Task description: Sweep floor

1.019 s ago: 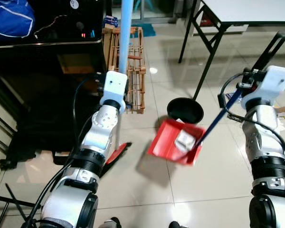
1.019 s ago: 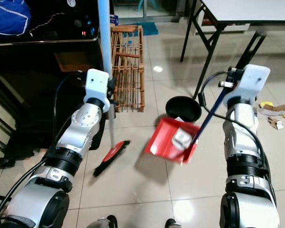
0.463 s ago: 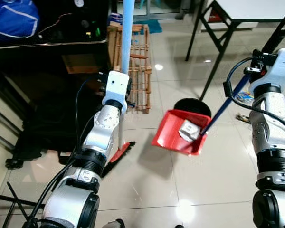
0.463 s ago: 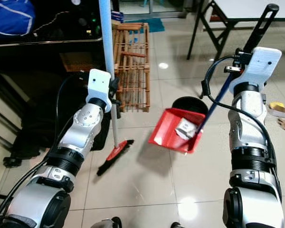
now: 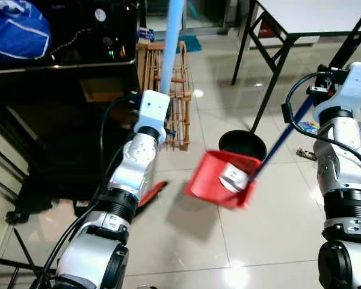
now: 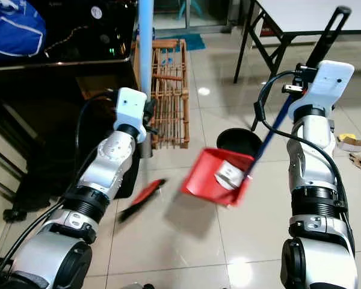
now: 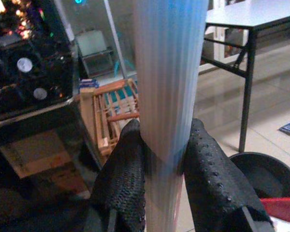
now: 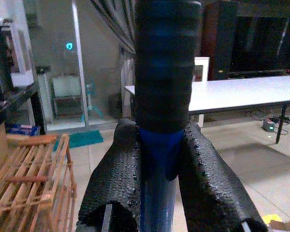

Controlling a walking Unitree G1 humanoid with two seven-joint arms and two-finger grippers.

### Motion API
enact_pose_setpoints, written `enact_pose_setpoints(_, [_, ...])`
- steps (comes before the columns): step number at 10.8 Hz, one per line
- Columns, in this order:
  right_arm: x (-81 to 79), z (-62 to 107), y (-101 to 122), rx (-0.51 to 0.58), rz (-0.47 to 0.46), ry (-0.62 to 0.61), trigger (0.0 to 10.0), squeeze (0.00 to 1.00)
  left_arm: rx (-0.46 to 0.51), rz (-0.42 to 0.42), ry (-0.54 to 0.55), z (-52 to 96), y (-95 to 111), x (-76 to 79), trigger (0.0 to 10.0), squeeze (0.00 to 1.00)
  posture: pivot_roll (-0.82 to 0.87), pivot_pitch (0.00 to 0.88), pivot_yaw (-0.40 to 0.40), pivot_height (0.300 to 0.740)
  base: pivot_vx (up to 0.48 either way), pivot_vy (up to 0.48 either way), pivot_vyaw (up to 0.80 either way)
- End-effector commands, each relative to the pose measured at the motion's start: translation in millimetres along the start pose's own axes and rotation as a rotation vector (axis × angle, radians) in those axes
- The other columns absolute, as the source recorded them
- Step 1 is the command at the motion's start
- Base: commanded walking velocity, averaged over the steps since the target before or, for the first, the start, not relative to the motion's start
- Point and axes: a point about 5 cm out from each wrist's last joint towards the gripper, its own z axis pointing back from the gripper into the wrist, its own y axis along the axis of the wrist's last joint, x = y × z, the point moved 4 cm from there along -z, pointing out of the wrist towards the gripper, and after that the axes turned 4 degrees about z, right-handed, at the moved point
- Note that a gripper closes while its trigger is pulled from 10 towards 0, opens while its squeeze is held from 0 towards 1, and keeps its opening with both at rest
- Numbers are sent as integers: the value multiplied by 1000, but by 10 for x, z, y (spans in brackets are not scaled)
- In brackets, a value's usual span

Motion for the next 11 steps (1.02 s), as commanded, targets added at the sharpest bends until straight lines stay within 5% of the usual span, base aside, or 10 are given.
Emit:
enact_pose_setpoints(1, [-2,-28,210,75,-7,-3,10000,0,57,-7,6,-13,130,-48,10000,0,-57,82,44,740,285,0,0])
enact_pose_setpoints(9, [-32,-25,189,64,-22,4,10000,0,51,-9,14,-12,115,-61,10000,0,-55,87,43,740,310,0,-100])
enact_pose_setpoints(11, [-28,-24,172,52,-24,5,10000,0,51,-9,12,-12,115,-54,10000,0,-57,88,44,740,334,0,-788])
